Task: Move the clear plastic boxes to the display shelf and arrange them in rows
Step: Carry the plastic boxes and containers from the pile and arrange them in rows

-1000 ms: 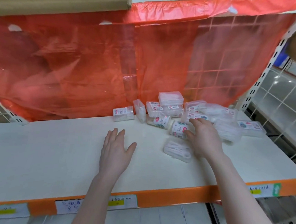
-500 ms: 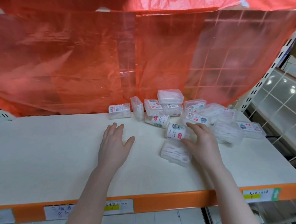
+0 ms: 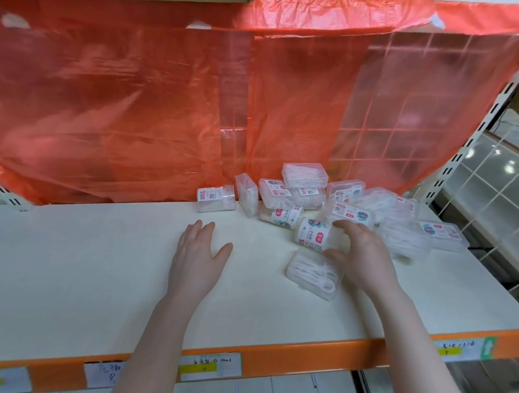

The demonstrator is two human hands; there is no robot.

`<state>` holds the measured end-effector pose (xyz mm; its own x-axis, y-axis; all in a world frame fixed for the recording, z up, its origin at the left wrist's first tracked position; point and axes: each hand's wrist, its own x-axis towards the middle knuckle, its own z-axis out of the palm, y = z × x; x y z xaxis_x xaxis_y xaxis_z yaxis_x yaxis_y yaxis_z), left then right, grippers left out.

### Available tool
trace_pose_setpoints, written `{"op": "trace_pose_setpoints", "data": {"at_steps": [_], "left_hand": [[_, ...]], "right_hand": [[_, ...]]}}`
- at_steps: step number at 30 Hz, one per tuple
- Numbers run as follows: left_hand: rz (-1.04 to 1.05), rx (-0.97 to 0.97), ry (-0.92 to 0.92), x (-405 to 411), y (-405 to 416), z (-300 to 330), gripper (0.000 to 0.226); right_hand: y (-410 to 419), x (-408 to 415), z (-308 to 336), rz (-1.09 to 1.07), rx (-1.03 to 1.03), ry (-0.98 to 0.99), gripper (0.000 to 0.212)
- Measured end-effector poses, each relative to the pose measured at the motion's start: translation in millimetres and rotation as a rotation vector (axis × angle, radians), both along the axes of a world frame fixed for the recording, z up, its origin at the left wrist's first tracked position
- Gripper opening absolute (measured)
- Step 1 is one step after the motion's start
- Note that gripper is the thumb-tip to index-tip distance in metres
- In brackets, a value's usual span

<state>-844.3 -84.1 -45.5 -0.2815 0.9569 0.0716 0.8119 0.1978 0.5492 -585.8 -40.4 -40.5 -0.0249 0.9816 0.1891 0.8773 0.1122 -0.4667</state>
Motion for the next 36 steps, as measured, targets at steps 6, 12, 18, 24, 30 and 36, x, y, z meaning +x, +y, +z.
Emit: {"op": "trace_pose_setpoints", "data": {"at_steps": [6, 12, 18, 24, 30, 36], "left_hand": [[-0.011, 0.018, -0.013, -6, -1, 2, 0.057], [-0.026, 0.033, -0.028, -12, -1, 4, 0.056], [-0.037, 0.054, -0.041, -24, -1, 4, 0.055], [-0.036, 0.082, -0.021, -43, 6, 8, 0.055], [-0.132, 0.135, 0.082, -55, 33, 15, 0.049], [-0.269, 0.155, 0.178, -56, 71, 22, 0.048]], "right_hand": [[0, -2, 11, 0.078, -0.02, 0.165, 0.058], [2, -8, 30, 0.211, -0.152, 0.1, 0.052], [1, -27, 42, 0.296, -0.163, 0.159, 0.035], [3, -52, 45, 0.3, -0.131, 0.017, 0.048], [5, -69, 51, 0.342, -0.156, -0.107, 0.06], [7, -73, 53, 0.339, -0.136, -0.195, 0.063]]}}
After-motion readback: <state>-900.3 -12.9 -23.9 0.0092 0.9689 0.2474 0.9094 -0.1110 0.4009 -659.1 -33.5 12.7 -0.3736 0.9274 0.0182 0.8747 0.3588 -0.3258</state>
